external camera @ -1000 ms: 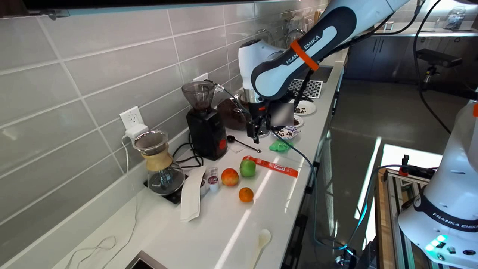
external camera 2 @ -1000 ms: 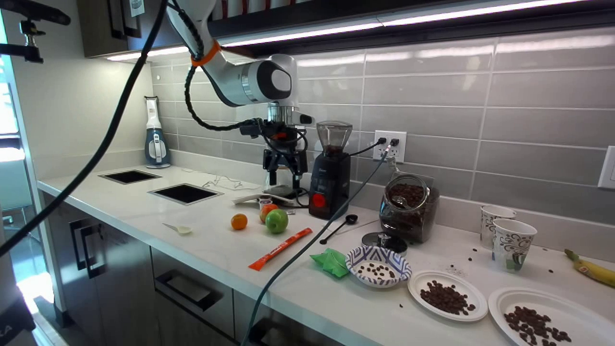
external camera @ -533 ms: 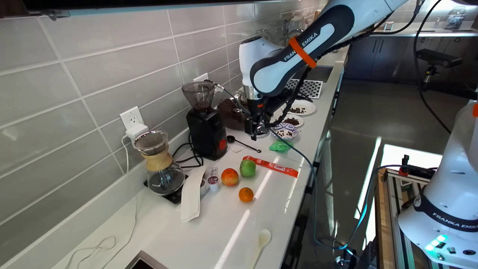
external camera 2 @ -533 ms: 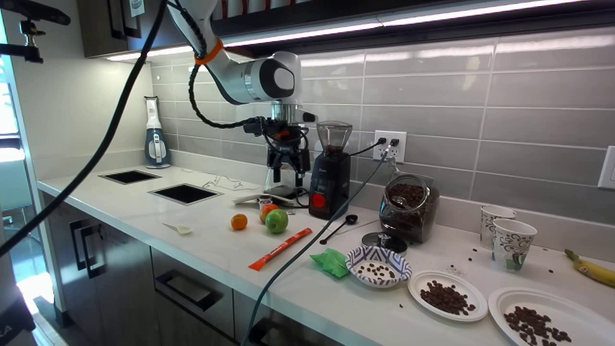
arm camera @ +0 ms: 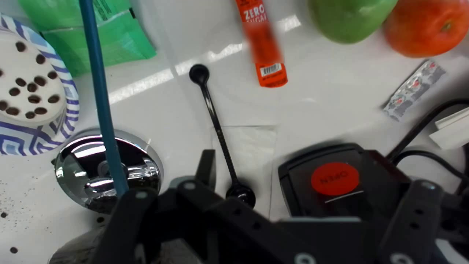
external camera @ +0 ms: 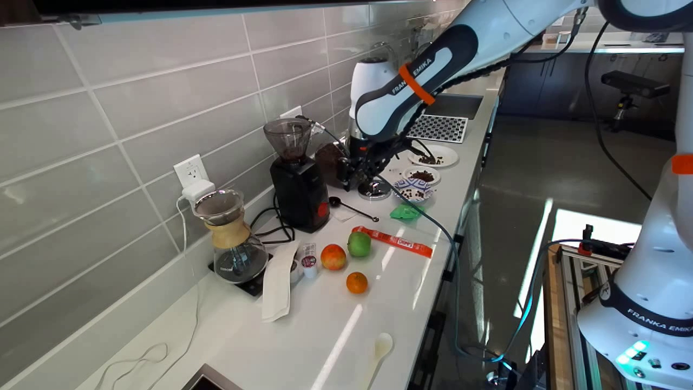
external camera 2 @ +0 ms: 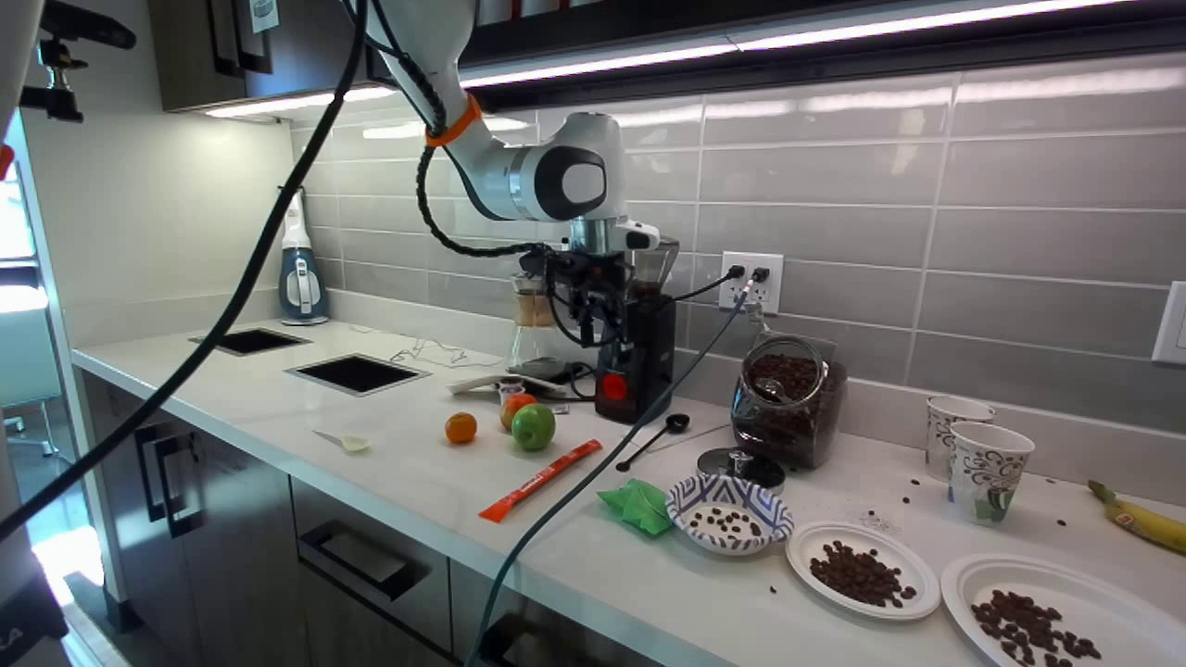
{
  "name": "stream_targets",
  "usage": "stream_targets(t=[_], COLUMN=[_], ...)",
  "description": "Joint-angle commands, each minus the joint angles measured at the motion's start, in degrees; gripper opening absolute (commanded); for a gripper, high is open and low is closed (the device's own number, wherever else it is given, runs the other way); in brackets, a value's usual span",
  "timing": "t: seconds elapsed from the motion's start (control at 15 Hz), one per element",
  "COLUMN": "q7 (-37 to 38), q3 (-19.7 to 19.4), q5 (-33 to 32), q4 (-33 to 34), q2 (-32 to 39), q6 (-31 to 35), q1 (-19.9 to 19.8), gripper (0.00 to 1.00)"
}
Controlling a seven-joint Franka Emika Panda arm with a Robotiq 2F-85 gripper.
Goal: Use the black spoon to place some coffee beans from the glass container on the white plate on the left.
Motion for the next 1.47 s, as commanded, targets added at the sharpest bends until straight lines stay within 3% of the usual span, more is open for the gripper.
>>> stream_targets(t=[0.0,0.6,1.4], q7=[-2.7,-11.9,-8.1], q3=[0.1,2.8,-1.9], q5=[2.8,5.3,0.6], q4=[0.6,1.7,4.5], q2=[4.8,12.5,17.8], q6=[7.3,16.6,20.1], q1=[-0.8,-4.6,-0.3], gripper=[1.0,1.0,1.0])
